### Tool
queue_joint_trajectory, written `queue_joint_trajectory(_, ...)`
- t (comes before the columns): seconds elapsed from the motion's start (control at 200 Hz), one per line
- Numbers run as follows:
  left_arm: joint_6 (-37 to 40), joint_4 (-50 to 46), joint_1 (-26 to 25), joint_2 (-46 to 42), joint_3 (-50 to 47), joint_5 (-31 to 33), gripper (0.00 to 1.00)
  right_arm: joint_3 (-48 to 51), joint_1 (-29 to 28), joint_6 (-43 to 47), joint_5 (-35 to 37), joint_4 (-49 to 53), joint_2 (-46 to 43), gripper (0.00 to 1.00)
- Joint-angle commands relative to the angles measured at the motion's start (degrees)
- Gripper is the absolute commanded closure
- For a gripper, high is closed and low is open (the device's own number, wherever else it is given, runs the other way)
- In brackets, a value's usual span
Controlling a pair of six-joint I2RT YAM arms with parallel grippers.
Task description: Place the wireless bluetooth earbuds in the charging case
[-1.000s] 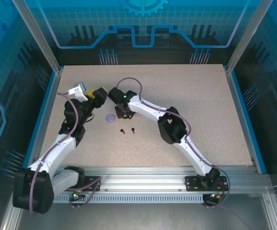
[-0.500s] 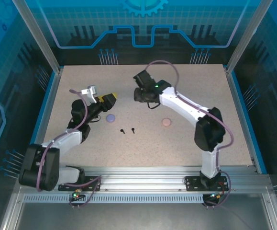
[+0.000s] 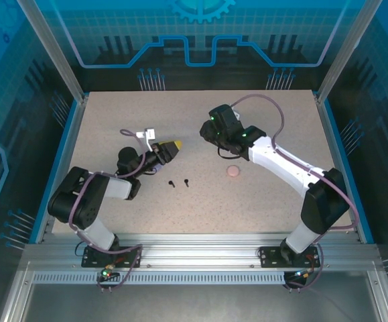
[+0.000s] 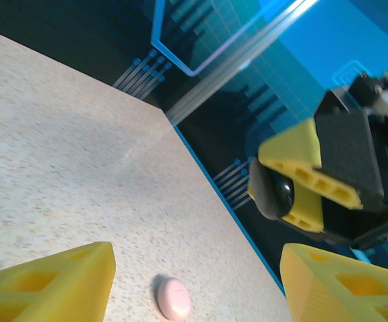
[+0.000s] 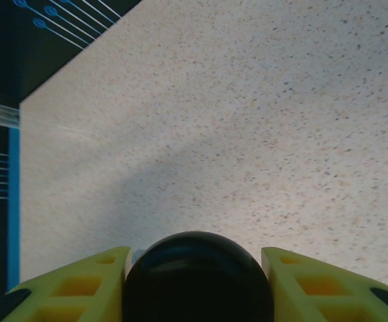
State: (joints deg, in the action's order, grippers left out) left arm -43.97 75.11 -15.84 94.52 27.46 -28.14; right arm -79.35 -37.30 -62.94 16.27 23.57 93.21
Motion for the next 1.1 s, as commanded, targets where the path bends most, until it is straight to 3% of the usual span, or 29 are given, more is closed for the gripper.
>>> queue_joint_trajectory(0.0,3.2,4.5,-2.6,1.9,1.9,2.0,0.32,1.2,-2.0,-7.9,2.3,-4.1,-1.3,0.71)
queue_joint_trajectory(0.315,7.8,5.1,-9.2,6.3,5.9,7.4,0.35,1.0,-4.7,-11.9,6.4,-3.2,-0.9,0.72)
queue_joint_trajectory(0.715,7.8,5.0,-11.3,7.9,9.4,9.4,0.37,1.1,-5.8,-12.3,7.0,-3.3,-0.4,0.73)
queue_joint_trajectory(1.095,7.2,5.1,-11.6,9.0,11.1,9.4,0.54,1.5,-6.2,-12.4,7.0,-4.0,-0.5,0.74)
